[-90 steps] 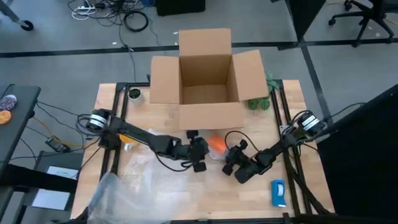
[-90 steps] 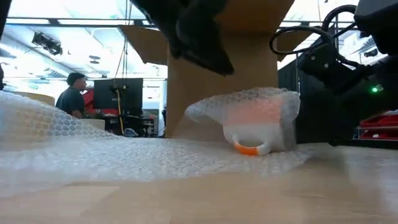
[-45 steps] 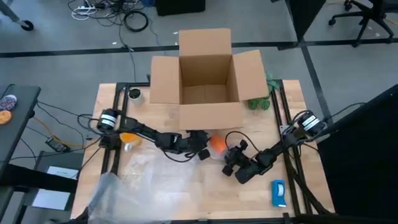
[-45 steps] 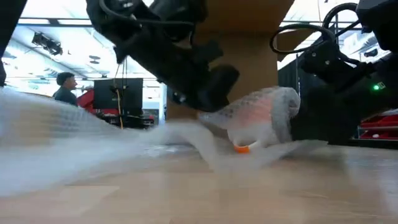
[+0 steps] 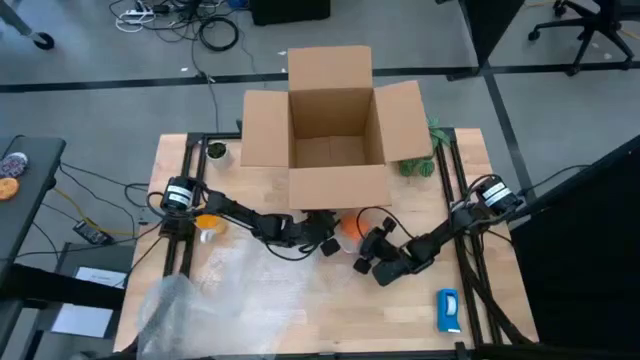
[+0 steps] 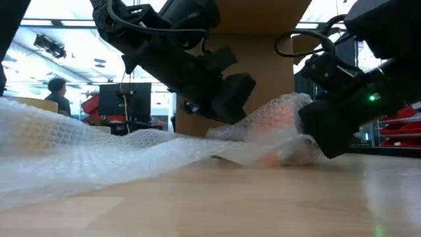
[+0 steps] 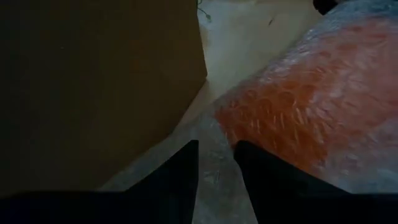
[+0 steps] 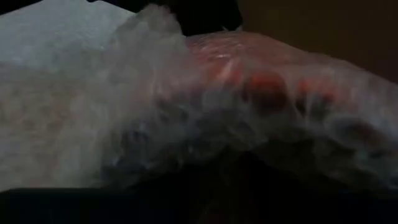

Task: Wrap mug
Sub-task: Wrap the orange mug with the bubble wrap

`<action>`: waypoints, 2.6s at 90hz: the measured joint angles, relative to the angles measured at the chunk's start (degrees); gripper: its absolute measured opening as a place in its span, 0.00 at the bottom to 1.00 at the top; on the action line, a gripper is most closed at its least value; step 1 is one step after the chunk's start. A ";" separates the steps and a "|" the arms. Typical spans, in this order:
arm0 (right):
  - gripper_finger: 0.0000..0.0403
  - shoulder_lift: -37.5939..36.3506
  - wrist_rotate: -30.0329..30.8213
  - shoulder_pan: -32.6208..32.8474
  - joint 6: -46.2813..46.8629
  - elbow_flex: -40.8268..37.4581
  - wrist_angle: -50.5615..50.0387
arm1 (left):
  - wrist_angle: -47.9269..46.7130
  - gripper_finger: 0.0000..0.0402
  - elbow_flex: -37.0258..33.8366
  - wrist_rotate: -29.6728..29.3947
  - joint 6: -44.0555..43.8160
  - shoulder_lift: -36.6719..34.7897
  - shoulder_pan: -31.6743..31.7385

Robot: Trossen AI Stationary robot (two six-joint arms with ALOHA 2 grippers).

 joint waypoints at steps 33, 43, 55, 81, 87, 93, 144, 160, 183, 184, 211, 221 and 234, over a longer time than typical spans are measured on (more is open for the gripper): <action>0.29 -10.48 -4.78 4.33 3.04 0.13 -12.25 | -1.98 0.27 0.02 3.84 -0.07 0.37 -0.28; 0.29 -14.04 -7.89 5.27 3.24 0.17 -18.31 | -2.53 0.27 -0.18 4.34 -0.04 0.55 -0.33; 0.29 -16.97 -11.89 5.74 5.65 0.15 -24.54 | -2.05 0.27 -0.11 4.55 -0.04 0.50 -0.31; 0.29 -22.33 -17.59 8.27 6.84 0.15 -27.43 | -2.07 0.27 -0.11 3.88 -0.04 0.42 -0.24; 0.29 -23.70 -18.04 8.82 8.42 0.15 -29.89 | -2.07 0.27 -0.11 3.73 -0.04 0.40 -0.20; 0.29 -25.09 -18.68 9.49 10.75 0.15 -32.95 | -2.07 0.27 -0.09 3.57 -0.04 0.37 -0.20; 0.01 -20.57 -15.29 11.49 22.24 0.11 -30.86 | -2.18 0.27 -0.07 3.61 -0.04 0.20 -0.13; 0.00 -9.71 -7.01 8.77 23.25 0.11 -23.96 | -2.10 0.27 0.02 3.61 -0.04 0.20 -0.13; 0.00 0.38 0.48 2.91 16.39 0.11 -6.37 | -1.41 0.27 0.02 4.66 -0.07 0.20 -0.12; 0.00 0.54 0.44 2.73 15.86 0.11 -5.81 | -1.41 0.27 0.02 4.65 -0.07 0.20 -0.11; 0.00 -3.20 -4.73 3.89 13.64 0.16 -10.19 | -1.85 0.27 0.02 5.33 -0.07 0.17 -0.15; 0.00 -6.31 -8.56 5.50 13.75 0.20 -14.75 | -2.01 0.27 0.02 5.33 -0.09 0.17 -0.15; 0.00 -10.16 -11.51 7.56 13.79 0.20 -18.15 | -2.07 0.27 0.02 5.31 -0.07 0.17 -0.13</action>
